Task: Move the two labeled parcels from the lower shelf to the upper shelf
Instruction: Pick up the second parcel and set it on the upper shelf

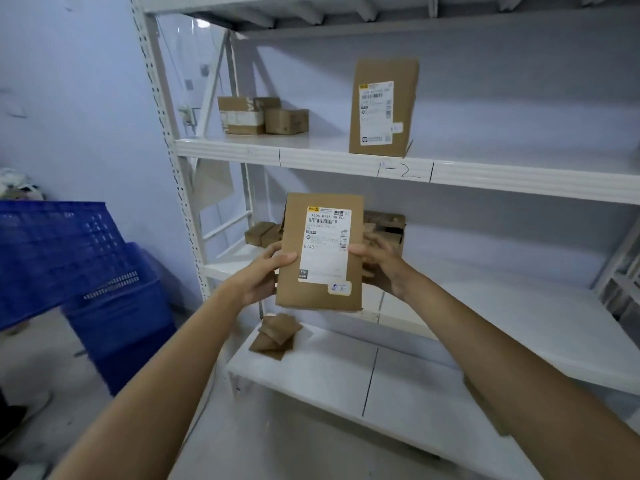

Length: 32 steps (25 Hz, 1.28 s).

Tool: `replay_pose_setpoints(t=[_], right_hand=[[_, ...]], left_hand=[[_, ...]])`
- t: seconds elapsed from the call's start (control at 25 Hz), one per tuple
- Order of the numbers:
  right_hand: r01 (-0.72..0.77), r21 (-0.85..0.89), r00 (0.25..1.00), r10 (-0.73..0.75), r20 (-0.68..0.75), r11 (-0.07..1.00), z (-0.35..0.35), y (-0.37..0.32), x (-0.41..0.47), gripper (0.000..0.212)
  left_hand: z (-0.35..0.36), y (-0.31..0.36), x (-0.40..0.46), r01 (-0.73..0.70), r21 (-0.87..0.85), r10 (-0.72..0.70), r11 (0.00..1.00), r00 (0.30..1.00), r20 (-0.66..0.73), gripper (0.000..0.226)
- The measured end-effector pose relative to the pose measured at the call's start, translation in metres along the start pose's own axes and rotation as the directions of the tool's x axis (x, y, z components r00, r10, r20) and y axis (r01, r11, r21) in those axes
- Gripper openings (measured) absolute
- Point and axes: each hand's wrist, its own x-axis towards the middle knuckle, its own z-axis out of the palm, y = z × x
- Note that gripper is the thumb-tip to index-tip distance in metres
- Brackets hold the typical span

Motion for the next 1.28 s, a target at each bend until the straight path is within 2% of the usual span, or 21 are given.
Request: replay_pose_setpoints(t=[0.12, 0.32, 0.48, 0.6, 0.68, 0.8, 1.0, 1.16, 1.28], right_hand=[[0.01, 0.04, 0.999, -0.012, 0.035, 0.999, 0.029, -0.013, 0.042, 0.059], [0.085, 0.002, 0.993, -0.085, 0.081, 0.996, 0.091, -0.038, 0.129, 0.079], [0.113, 0.033, 0.989, -0.116, 0.09, 0.993, 0.121, -0.069, 0.205, 0.068], [0.138, 0.029, 0.985, -0.141, 0.102, 0.99, 0.134, -0.098, 0.254, 0.068], [0.178, 0.006, 0.979, -0.177, 0.104, 0.984, 0.141, -0.12, 0.279, 0.068], [0.239, -0.037, 0.968, -0.235, 0.09, 0.97, 0.151, -0.154, 0.318, 0.071], [0.337, -0.078, 0.941, -0.337, 0.016, 0.938, 0.158, -0.197, 0.355, 0.077], [0.386, -0.111, 0.916, -0.395, -0.074, 0.916, 0.155, -0.217, 0.378, 0.072], [0.406, -0.166, 0.89, -0.43, -0.152, 0.899, 0.159, -0.228, 0.393, 0.073]], left_hand=[[-0.037, 0.03, 0.004, -0.044, 0.05, 0.045, 0.998, 0.999, -0.015, 0.138], [-0.116, 0.083, 0.034, -0.072, 0.11, 0.08, 0.991, 0.994, -0.069, 0.135], [-0.166, 0.128, 0.077, -0.116, 0.136, 0.124, 0.984, 0.991, -0.049, 0.131], [-0.19, 0.163, 0.111, -0.158, 0.192, 0.169, 0.968, 0.985, -0.041, 0.128], [-0.203, 0.184, 0.132, -0.184, 0.205, 0.189, 0.961, 0.982, -0.005, 0.122], [-0.226, 0.219, 0.168, -0.231, 0.193, 0.221, 0.954, 0.973, 0.073, 0.099], [-0.253, 0.27, 0.231, -0.324, 0.209, 0.28, 0.923, 0.936, 0.214, 0.104], [-0.268, 0.293, 0.28, -0.364, 0.163, 0.301, 0.917, 0.9, 0.316, 0.128], [-0.281, 0.307, 0.311, -0.354, 0.143, 0.292, 0.924, 0.898, 0.329, 0.138]])
